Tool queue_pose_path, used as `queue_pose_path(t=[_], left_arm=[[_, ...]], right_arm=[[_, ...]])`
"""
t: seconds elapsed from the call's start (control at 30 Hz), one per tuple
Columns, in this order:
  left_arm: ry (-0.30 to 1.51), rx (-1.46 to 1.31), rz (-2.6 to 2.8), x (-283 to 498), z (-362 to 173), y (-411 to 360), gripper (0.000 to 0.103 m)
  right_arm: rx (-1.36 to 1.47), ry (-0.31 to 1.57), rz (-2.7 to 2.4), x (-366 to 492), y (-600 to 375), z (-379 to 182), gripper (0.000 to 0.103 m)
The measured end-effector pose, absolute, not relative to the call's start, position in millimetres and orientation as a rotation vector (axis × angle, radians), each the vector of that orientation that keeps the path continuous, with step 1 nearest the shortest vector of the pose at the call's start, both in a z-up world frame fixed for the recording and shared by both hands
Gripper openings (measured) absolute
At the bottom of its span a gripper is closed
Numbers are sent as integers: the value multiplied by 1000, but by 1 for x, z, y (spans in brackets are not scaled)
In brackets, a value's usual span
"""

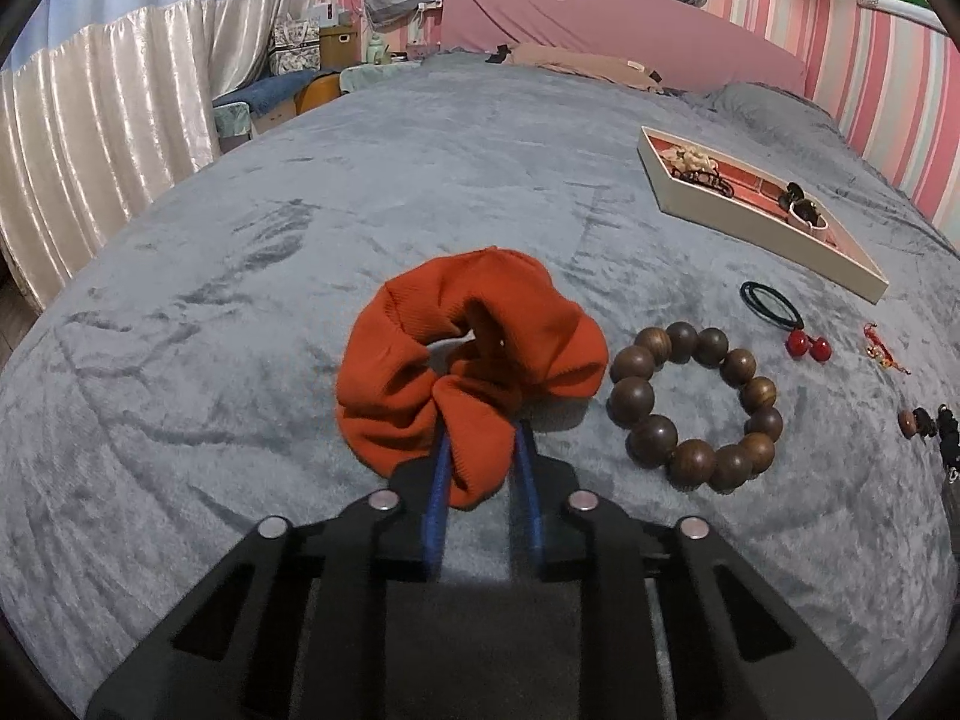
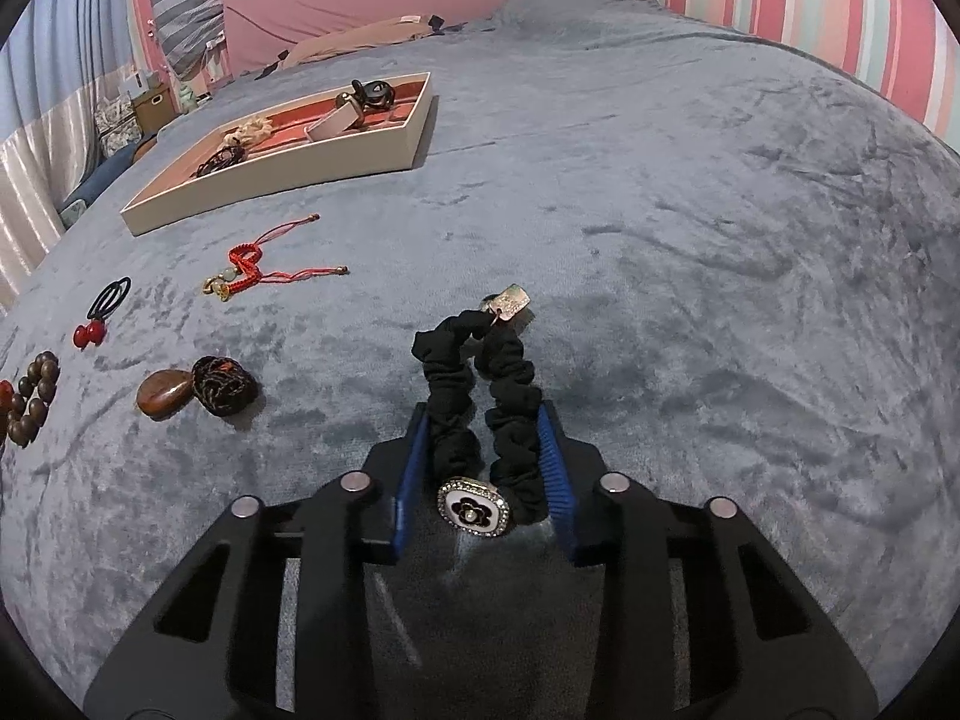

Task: Organize jewelry
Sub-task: 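Grasp the orange scrunchie with the left tool while the right tool grasps the black jeweled scrunchie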

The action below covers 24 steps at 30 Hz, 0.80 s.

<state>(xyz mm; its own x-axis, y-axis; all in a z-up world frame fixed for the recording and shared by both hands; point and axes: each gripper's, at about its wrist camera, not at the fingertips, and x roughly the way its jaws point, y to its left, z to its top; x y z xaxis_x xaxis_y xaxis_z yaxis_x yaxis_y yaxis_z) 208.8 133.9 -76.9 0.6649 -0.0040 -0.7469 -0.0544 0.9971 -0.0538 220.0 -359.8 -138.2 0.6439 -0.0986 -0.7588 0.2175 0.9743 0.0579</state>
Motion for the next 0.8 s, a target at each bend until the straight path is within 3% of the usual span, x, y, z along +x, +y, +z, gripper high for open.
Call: queue_pose_path(t=[0.13,0.8], left_arm=[[821,-76,25,205,-73,134,10],[719,-65,-3,195,-40,128,7]], right_arm=[[149,846,-179,219,-359,-137,27],[185,757,-173,204,-364,-119,19]])
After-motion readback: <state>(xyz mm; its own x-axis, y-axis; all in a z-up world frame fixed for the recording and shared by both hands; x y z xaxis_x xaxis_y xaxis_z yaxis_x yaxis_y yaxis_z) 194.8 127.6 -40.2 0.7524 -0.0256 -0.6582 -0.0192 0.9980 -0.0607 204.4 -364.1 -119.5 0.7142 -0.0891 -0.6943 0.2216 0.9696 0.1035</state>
